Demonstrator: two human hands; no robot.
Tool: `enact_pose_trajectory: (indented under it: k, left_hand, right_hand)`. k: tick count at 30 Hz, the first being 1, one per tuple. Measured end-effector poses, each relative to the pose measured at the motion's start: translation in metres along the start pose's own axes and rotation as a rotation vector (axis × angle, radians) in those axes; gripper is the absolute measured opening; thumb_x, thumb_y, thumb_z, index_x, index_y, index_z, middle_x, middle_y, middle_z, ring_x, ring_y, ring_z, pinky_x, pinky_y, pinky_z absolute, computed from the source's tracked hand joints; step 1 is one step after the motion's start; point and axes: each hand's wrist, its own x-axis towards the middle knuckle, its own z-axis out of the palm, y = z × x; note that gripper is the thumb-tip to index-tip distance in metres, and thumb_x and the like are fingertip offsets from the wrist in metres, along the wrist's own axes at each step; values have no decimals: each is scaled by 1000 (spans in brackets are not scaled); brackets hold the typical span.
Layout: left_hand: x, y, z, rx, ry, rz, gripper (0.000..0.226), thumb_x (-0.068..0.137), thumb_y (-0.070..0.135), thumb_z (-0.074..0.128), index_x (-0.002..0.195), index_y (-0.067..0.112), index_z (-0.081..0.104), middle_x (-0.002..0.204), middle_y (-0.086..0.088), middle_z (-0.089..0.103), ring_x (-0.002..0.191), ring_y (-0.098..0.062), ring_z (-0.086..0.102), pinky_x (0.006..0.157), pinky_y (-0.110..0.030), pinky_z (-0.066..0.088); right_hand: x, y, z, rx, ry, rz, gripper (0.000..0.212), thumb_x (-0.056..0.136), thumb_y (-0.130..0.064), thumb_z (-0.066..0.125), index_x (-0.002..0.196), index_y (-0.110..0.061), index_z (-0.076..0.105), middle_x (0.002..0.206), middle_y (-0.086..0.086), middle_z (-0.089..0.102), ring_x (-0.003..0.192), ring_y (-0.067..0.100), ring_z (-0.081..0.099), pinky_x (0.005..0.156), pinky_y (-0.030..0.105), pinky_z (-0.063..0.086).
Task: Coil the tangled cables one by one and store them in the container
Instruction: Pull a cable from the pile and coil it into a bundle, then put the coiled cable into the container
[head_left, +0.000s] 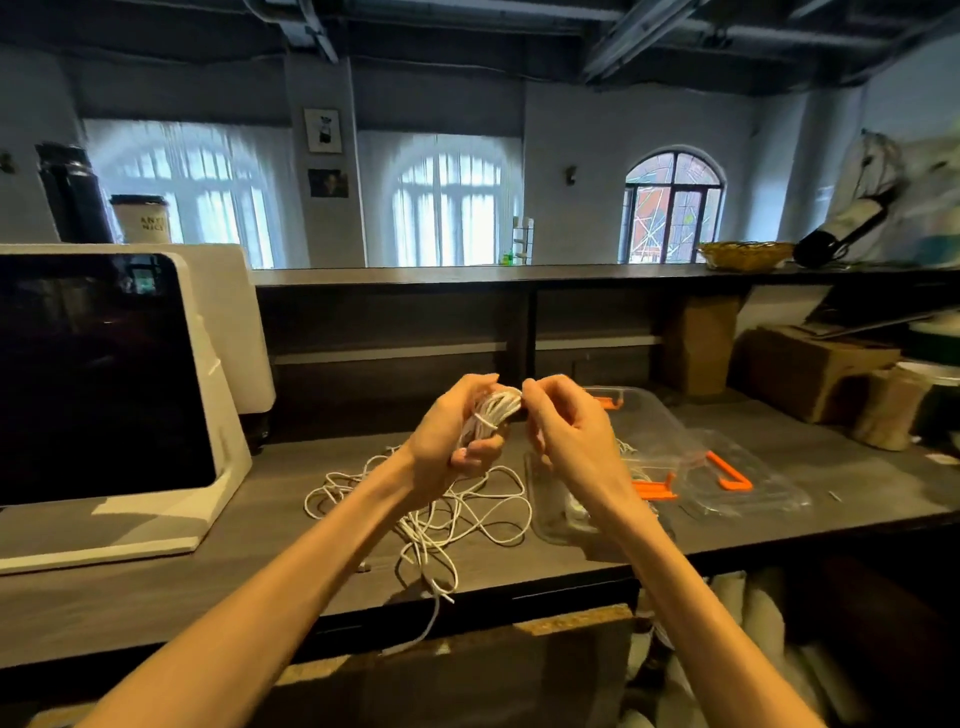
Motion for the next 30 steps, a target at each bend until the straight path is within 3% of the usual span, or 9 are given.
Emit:
enact_pose_trajectory:
  k: [3, 5, 8, 11, 15, 19, 21, 26, 30]
  left_hand:
    - [28, -5, 31, 81, 41, 12, 56, 107, 52, 25, 105, 6, 59, 61, 4, 59, 47, -5, 50, 46, -15, 35]
    - [46, -6, 46, 116, 85, -1, 58, 103, 60, 27, 111, 17, 66, 88, 2, 73, 80, -11, 69, 74, -24, 52]
    - [76, -5, 59, 220, 49, -20, 68, 99, 69, 24, 118, 17, 63, 114, -8, 69, 101, -23, 67, 87, -33, 54]
    - [107, -7, 60, 430, 138, -2, 55, 101, 64, 33, 135, 24, 49, 125, -9, 61, 109, -21, 63, 95, -43, 53]
    - [133, -21, 44, 477, 223, 15, 32, 103, 40, 53, 128, 20, 55, 119, -8, 64, 106, -17, 63, 89, -39, 55]
    - [160, -36, 28, 518, 180, -12, 20, 99, 28, 61, 118, 20, 61, 112, -8, 67, 106, -21, 66, 90, -42, 57]
    - [170, -42, 23, 541, 156, -18, 20, 99, 26, 61, 118, 21, 62, 113, -8, 67, 108, -20, 64, 87, -38, 56]
    - [189, -57, 12, 524, 125, -16, 17, 99, 20, 61, 115, 21, 65, 113, -6, 66, 108, -18, 62, 82, -31, 52]
    - [190, -62, 2, 530, 121, -9, 14, 97, 16, 62, 109, 22, 68, 111, -4, 68, 107, -17, 64, 79, -29, 51]
  right_hand:
    - [9, 9, -29, 4, -31, 61, 28, 100, -47, 57, 111, -23, 67, 94, -10, 73, 88, 3, 70, 72, 18, 53]
    - [13, 15, -41, -60, -56, 11, 27, 97, -40, 66, 118, -23, 70, 102, -6, 75, 98, 6, 71, 79, 20, 54]
    - [26, 16, -66, 3, 30, -13, 19, 96, -28, 71, 114, -21, 74, 100, -1, 78, 93, 7, 73, 76, 20, 56]
    - [58, 25, -104, -61, 136, 31, 17, 94, -28, 74, 103, -13, 76, 90, 1, 79, 85, 9, 73, 75, 28, 58]
    - [110, 56, -131, -635, 168, 244, 30, 82, -44, 81, 86, -17, 71, 86, 4, 75, 83, 21, 73, 79, 47, 62]
    - [147, 89, -124, -1034, -15, 436, 26, 81, -32, 80, 87, -11, 66, 83, 6, 69, 71, 18, 70, 65, 33, 62]
    - [156, 107, -117, -1146, -64, 448, 22, 83, -25, 79, 95, -11, 66, 86, 6, 69, 72, 18, 70, 64, 31, 61]
    - [170, 144, -118, -1356, -108, 426, 42, 86, -25, 76, 124, -10, 64, 118, 13, 66, 107, 31, 67, 87, 41, 59]
    - [173, 142, -122, -1396, -41, 379, 34, 87, -30, 74, 115, -12, 67, 111, 11, 66, 101, 31, 67, 84, 42, 59]
